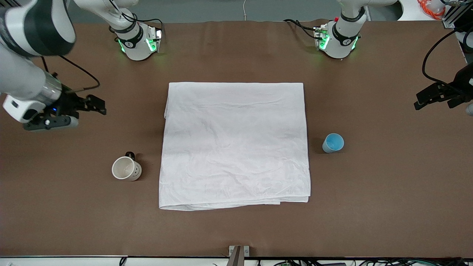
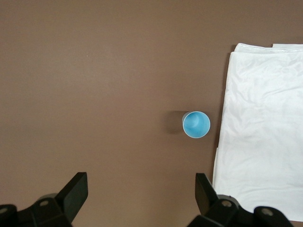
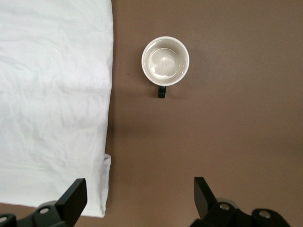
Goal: Place blue cup into white mug on cloth
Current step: 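Move the right gripper down over the white mug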
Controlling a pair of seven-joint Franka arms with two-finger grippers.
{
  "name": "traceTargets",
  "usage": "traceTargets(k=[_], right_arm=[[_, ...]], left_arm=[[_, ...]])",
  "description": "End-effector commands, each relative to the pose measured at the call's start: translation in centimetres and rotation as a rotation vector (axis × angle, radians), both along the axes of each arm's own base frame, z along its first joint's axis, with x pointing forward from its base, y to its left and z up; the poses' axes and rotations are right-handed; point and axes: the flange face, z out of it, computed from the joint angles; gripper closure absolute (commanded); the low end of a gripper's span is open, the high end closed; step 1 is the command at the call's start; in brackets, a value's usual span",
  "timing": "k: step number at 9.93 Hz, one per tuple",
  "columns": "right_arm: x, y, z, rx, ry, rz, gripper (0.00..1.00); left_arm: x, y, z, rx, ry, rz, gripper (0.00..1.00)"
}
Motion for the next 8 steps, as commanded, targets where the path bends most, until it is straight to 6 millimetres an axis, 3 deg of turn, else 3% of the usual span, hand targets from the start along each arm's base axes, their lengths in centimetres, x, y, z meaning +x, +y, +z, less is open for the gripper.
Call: traceTargets(k=[1,3,4,5,7,8], right_arm=[[-1.0,-0.8,-5.6,0.015,-0.013,-0.018,0.01],[0.0,-0.1,-15.6,0.001,-0.051,-0.015,0.01],[0.6,0.4,-18.8,-0.005,-0.059,-0.005,0.01],[1.0,-0.1,-21.3,-0.009,-0.066,-0.014,0.01],[1.9,0.5,-25.9,-0.017,-0.098,-0.010,0.01],[2.1,0.3,-25.9,-0.017,-0.101,-0.016,0.01]], left_arm=[[0.2,-0.3,-0.4,0.005,0.016,-0.004,0.00],[0.7,-0.4,-1.5,0.005,0.045,-0.020,0.00],[1.2,-0.2,-2.4,0.007,0.059,-0.017,0.00],[1.3,-0.4,-2.6,-0.040,0.062,-0.010,0.00],[2.9,-0.9,-6.1,-0.039,0.115,-0.016,0.00],[3.5,-1.3,-7.5,-0.043,0.132,-0.019,0.00]])
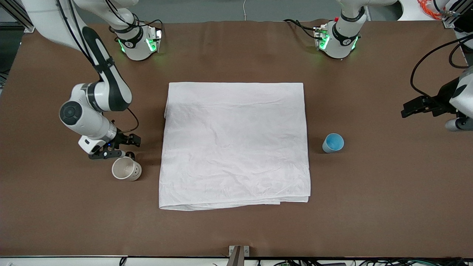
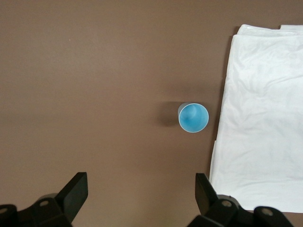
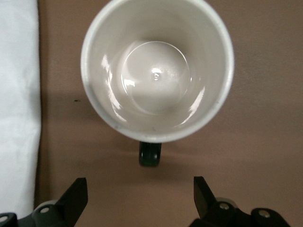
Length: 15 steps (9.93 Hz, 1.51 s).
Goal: Place blue cup into white mug on cloth
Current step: 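Grasp the mug rim with the right gripper while the left gripper reaches the cup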
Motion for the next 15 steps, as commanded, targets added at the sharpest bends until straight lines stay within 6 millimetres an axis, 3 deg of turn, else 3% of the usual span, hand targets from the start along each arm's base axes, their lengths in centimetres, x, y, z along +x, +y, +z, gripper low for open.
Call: traceTargets(k=[1,3,5,7,9,10,12,13,15], right_arm=[[1.3,0.3,0.8,0.012,-0.028,-0.002,0.01],[2.8,0.7,0.4,0.013,-0.044,-0.008,0.01],[2.8,0.9,0.2,0.020,-0.041,-0.014,0.01],[3.0,0.9,0.2,0.022,-0.053,-0.022,0.01],[3.1,0.9,0.5,0.024,-0.058,-0.045,0.04],[3.2,0.7,0.6,0.025,-0.061,-0.054,0.15],[3.9,0.6,0.7,0.040,-0.068,-0.084,0.51],[4.1,0.7,0.5,0.041,-0.068,-0.087,0.69],[4.0,0.4,0.4,0.040,-0.064,-0.091,0.93]], left_arm=[[1.5,-1.3,-2.2,-0.010,0.018,-0.025,0.00],[4.2,-5.0,-5.5,0.002,0.046,-0.059,0.00],[5.2,-9.6,-10.1,0.006,0.074,-0.125,0.00],[4.5,-15.2,-16.0,0.020,0.097,-0.204,0.00],[3.0,-16.7,-21.7,0.013,0.067,-0.199,0.00],[1.8,-16.4,-24.1,0.014,0.059,-0.184,0.00],[-0.5,-16.5,-27.5,0.023,0.077,-0.146,0.00],[-1.2,-17.1,-28.1,0.032,0.091,-0.110,0.00],[-1.8,-17.2,-28.8,0.040,0.105,-0.091,0.01]])
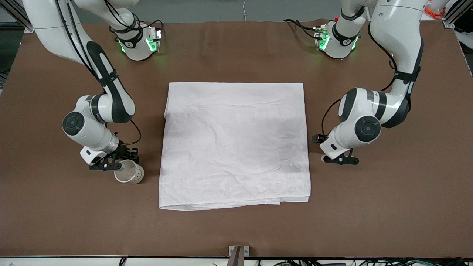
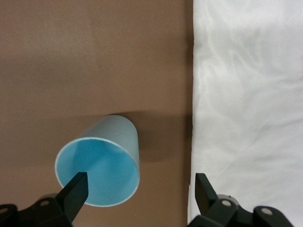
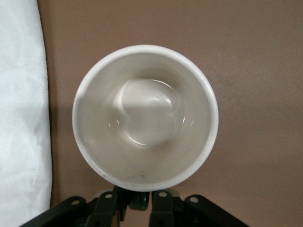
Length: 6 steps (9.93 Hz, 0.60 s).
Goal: Place blue cup into white mug on cloth
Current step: 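Grasp the mug rim with the right gripper while the left gripper reaches the cup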
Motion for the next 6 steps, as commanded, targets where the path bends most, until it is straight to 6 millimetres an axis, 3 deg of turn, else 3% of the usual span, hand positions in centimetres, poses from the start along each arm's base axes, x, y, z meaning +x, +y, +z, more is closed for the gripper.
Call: traceTargets(k=[1,3,4,6], right_arm=[[0.4,0.0,-0.2,0.008,0.000,-0.016,0.98],[0.3,-0.2,-0.2,0.007,0.005,-0.009,1.00],[0.4,-0.3,-0.1,0.007,0.004,-0.009,1.00],[0.4,0.6,1.7,0.015,-0.007,-0.003,1.00]], left_arm=[[-1.1,-0.1,0.8,-0.008,-0.014,0.020,0.01],[-1.0,-1.2,-0.6,-0.008,-0.033,0.004,0.02],[-0.9,-0.8,-1.5,-0.005,-0.032,0.010,0.03],[-1.0,-0.6,-1.9,-0.002,-0.023,0.012,0.05]])
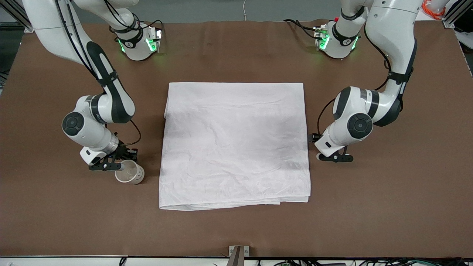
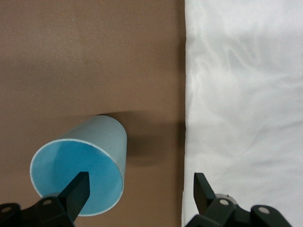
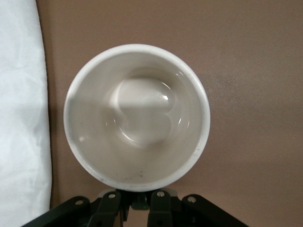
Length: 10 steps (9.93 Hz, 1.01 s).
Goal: Place blue cup into white mug on cloth
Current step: 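Carry the mug onto the cloth with the right gripper while the left grasps the cup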
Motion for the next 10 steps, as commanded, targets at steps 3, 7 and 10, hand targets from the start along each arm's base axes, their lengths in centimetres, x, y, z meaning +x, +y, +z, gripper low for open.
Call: traceTargets(k=[3,7,10], right_arm=[[-1.0,9.6,8.2,0.048,0.028,-0.044,1.00],[-8.9,31.2,10.6,0.077,0.049,-0.094,1.00],[-11.6,38.3,5.1,0.076,0.058,-0.074,0.99]], left_arm=[[-0.2,0.8,-0.8,0.003,0.002,0.024,0.25],[0.2,0.9,-1.8,0.009,0.010,0.026,0.34],[0.4,0.9,-1.8,0.009,0.007,0.027,0.57]])
